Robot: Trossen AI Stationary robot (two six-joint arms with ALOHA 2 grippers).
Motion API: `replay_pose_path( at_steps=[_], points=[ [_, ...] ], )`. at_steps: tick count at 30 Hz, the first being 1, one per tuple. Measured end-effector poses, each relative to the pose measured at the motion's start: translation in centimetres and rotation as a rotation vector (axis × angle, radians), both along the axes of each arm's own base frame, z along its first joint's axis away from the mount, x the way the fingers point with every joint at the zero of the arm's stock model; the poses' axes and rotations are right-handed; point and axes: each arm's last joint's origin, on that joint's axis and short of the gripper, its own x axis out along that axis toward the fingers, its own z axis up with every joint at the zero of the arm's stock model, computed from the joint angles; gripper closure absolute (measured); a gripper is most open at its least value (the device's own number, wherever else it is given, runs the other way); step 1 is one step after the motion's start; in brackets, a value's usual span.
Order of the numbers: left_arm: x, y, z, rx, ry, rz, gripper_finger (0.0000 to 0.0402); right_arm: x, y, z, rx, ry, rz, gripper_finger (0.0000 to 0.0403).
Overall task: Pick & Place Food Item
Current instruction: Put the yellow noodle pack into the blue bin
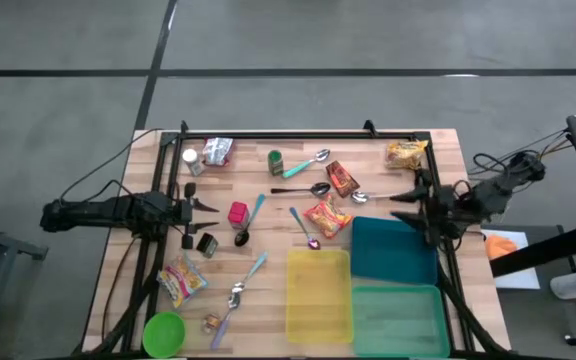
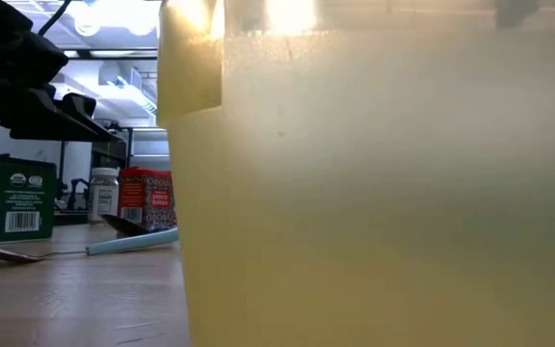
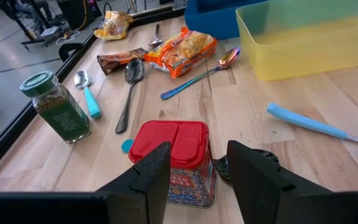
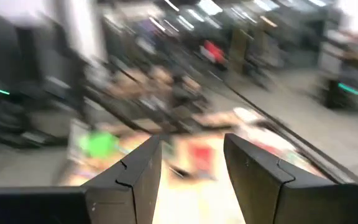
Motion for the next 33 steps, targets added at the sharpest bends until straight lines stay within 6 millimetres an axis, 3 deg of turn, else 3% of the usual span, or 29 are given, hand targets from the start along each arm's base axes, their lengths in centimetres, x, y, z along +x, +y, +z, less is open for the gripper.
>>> replay_pose_path(
  at_steps=[5,10,17,22,33],
  points=[
    [0.0,0.0,0.0,0.000,0.000,0.000,0.0243,1.0,0.3,1.2,-0.039,0.226,-0.155,0.0230],
    [0.0,0.0,0.0,0.000,0.000,0.000,0.0243,1.8,0.5,3.0,-0.057,0.348,-0.254,0.0230],
    [0.0,0.0,0.0,0.000,0.000,0.000,0.0243,3.1,-0.9,4.8,-0.076,0.659,-0.456,0.0230],
    [0.0,0.0,0.0,0.000,0.000,0.000,0.0243,4.5,-1.4,3.8,0.015,0.846,-0.530,0.0230],
    [0.0,0.0,0.0,0.000,0.000,0.000,0.0243,6.6,-1.4,1.7,0.224,0.947,-0.630,0.0230]
  ],
)
